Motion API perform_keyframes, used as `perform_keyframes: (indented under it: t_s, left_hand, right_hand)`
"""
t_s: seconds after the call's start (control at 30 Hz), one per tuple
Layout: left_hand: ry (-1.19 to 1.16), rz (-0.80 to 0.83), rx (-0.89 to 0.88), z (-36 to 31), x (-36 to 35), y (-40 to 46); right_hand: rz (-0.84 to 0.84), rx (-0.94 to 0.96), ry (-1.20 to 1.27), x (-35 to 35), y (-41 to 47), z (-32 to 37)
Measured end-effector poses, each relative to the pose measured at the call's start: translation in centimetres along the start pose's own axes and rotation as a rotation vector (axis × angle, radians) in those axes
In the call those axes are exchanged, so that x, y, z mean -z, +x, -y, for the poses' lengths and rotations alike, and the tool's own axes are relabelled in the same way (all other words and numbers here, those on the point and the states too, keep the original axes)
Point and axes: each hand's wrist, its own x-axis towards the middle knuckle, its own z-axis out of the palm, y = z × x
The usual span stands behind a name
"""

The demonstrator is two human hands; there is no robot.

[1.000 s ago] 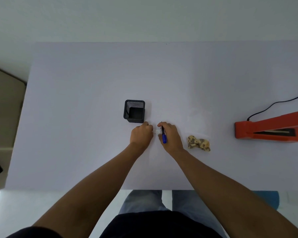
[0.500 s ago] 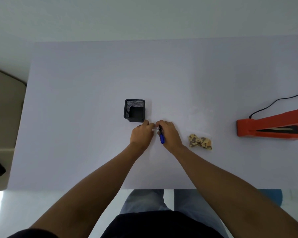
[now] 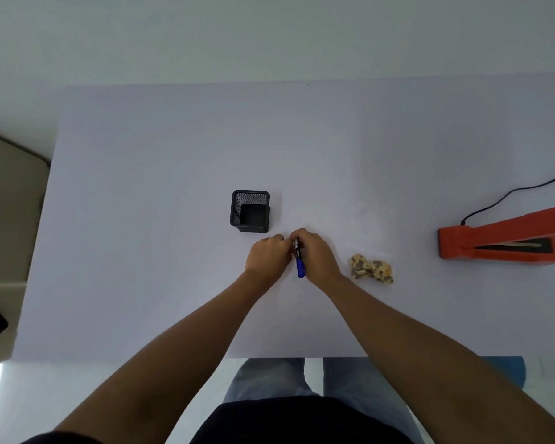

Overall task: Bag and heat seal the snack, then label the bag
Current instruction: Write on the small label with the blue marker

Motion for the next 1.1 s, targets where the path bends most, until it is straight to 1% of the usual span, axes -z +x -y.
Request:
perform_keyframes:
  t_s: [0.03, 0.1, 0.17, 0.2, 0.3, 0.43, 0.47, 0.57, 0.7, 0.83, 0.93, 1.1]
  left_hand:
    - [0.011, -0.003, 0.001, 0.0, 0.0, -0.1]
    - [0.033, -0.003, 0.011, 0.1, -0.2, -0.2]
    - [0.047, 0.007, 0.017, 0.1, -0.4, -0.2]
    - [0.056, 0.011, 0.012, 0.0, -0.5, -0.3]
    - [0.064, 0.011, -0.025, -0.4, -0.6, -0.6]
    - [0.095, 0.024, -0.049, -0.8, -0.6, -1.2]
    - [0.095, 0.016, -0.044, -0.9, -0.7, -1.4]
    - [0.087, -0.024, -0.016, -1.2, -1.3, -1.7]
    - [0.080, -0.059, -0.034, -1.6, -1.4, -2.2]
    - [0.092, -0.038, -0.045, -1.8, -0.9, -2.5]
    - [0.106, 0.017, -0.049, -2.0, -0.7, -2.6]
    - [0.094, 0.015, -0.033, -1.8, -0.6, -2.5]
  right_hand:
    - [-0.025, 0.025, 0.023, 0.1, -0.1, -0.1]
    - [-0.132, 0.066, 0.089, 0.3, -0.3, 0.3]
    - [-0.260, 0.052, 0.194, 0.5, -0.6, 1.7]
    - [-0.292, 0.021, 0.248, 0.5, -0.7, 2.6]
    - [-0.262, -0.087, 0.381, 0.1, -1.0, 4.1]
    - [-0.217, -0.198, 0.489, -0.6, -1.5, 3.4]
    - [-0.211, -0.195, 0.473, -0.8, -1.6, 3.1]
    - [-0.217, -0.122, 0.325, -1.1, -1.7, 2.0]
    - [-0.228, -0.128, 0.217, -1.0, -1.5, 1.5]
    - [-0.191, -0.138, 0.168, -0.8, -1.3, 1.3]
    - [-0.181, -0.192, 0.196, -0.8, -1.4, 1.2]
    - [-0.190, -0.220, 0.229, -0.6, -1.8, 1.2]
